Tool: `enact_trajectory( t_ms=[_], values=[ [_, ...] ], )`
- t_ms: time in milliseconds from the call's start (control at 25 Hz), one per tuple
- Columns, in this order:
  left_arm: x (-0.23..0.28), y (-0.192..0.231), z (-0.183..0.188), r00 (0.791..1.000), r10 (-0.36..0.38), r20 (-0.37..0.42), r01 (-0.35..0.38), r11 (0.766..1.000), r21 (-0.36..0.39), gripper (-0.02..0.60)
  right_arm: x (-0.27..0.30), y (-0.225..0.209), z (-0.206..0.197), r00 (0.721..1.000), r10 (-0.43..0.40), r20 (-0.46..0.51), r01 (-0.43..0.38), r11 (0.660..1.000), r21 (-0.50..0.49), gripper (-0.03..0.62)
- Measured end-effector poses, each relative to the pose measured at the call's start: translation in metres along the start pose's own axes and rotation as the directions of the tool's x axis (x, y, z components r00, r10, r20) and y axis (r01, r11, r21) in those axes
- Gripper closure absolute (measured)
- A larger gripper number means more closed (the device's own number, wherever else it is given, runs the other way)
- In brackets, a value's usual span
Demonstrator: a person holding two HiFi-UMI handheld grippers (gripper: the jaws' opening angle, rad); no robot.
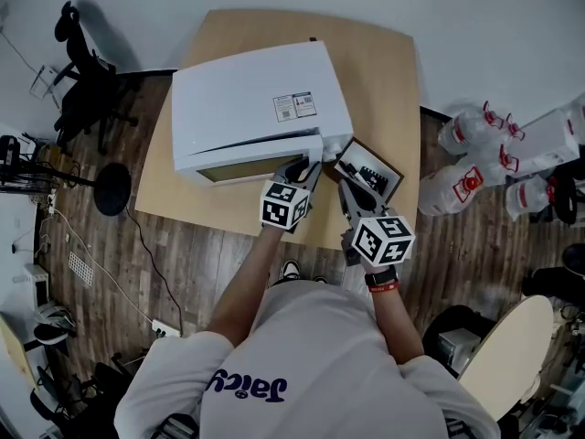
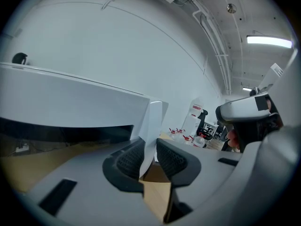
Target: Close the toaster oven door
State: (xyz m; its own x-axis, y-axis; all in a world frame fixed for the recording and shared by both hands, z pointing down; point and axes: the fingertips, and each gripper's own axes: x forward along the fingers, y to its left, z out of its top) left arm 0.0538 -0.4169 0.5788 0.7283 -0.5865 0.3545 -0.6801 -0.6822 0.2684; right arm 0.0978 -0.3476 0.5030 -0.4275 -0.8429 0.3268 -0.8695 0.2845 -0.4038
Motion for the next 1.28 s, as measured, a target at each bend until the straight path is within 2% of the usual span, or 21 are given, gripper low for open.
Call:
enact_trajectory(
  t_ms=[640, 840, 1280],
  values=[
    [0.010, 0.016, 0.008, 1.000, -0.011, -0.014, 0.011, 1.000, 0.010, 0.496, 0.010, 0.017, -0.006, 1.000, 0.022, -0.021, -0.023, 1.000, -0.005, 0.579],
    [0.008, 0.016, 0.007, 1.000, 0.013, -0.019, -0.012, 0.998, 0.067, 0.494, 0.003, 0.023, -0.012, 0.999, 0.032, -0.025, -0.032, 0.999, -0.016, 0.579],
    [-0.041, 0.005, 0.003, 0.995, 0.097, 0.035, -0.098, 0.995, 0.036, 0.494, -0.031, 0.028, -0.023, 0.999, 0.039, -0.020, -0.040, 0.998, -0.050, 0.579]
  ],
)
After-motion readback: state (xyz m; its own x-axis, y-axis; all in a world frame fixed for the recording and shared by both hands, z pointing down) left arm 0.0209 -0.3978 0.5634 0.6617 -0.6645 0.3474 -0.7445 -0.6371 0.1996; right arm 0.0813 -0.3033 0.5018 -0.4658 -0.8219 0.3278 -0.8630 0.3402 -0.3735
